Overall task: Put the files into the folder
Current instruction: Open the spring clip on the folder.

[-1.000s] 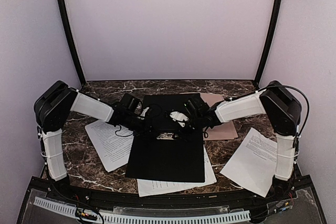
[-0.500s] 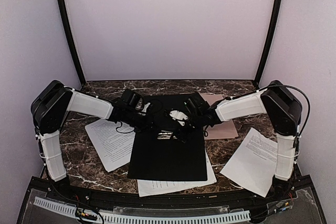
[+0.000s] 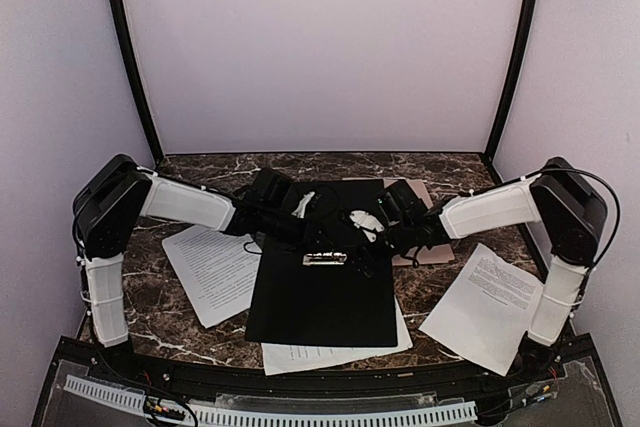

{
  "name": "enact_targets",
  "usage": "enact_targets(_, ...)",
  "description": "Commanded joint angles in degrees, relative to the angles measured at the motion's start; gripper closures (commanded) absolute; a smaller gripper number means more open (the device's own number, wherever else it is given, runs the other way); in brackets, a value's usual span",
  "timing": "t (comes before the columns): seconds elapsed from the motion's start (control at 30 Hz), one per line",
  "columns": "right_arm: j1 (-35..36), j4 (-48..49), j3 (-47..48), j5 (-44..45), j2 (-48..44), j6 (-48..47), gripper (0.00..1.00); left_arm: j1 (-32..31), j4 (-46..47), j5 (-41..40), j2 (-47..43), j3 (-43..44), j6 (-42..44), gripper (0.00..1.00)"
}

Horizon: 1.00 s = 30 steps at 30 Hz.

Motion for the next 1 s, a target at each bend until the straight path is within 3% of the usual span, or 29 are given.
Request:
enact_targets(0.0, -0.28, 2.64, -3.89, 2.22, -3.06, 4.08, 0.17, -1.62, -0.59, 0.96, 3.28, 4.74, 3.44, 0.70)
enact_targets(0.4, -1.15, 4.44, -10.54, 4.47, -7.75, 9.71, 0.13, -4.30, -6.70, 0.60, 6.68, 13.92, 12.19, 0.54)
enact_targets(0.63, -1.86, 6.79, -13.43, 3.90, -10.63, 11.45, 0.11, -4.45, -11.07, -1.61, 2.97, 15.03, 17.52, 0.43)
enact_targets(0.83, -1.92, 4.17, -11.57, 4.83, -12.22, 11.04, 0.08, -4.41, -16.90, -18.09, -8.33, 9.11, 20.86, 0.28)
enact_targets(0.97, -1.79, 0.62, -8.13, 5.53, -11.71, 9.85, 0.04, -4.17, -18.51, -39.66, -19.67, -1.24, 17.88, 0.05)
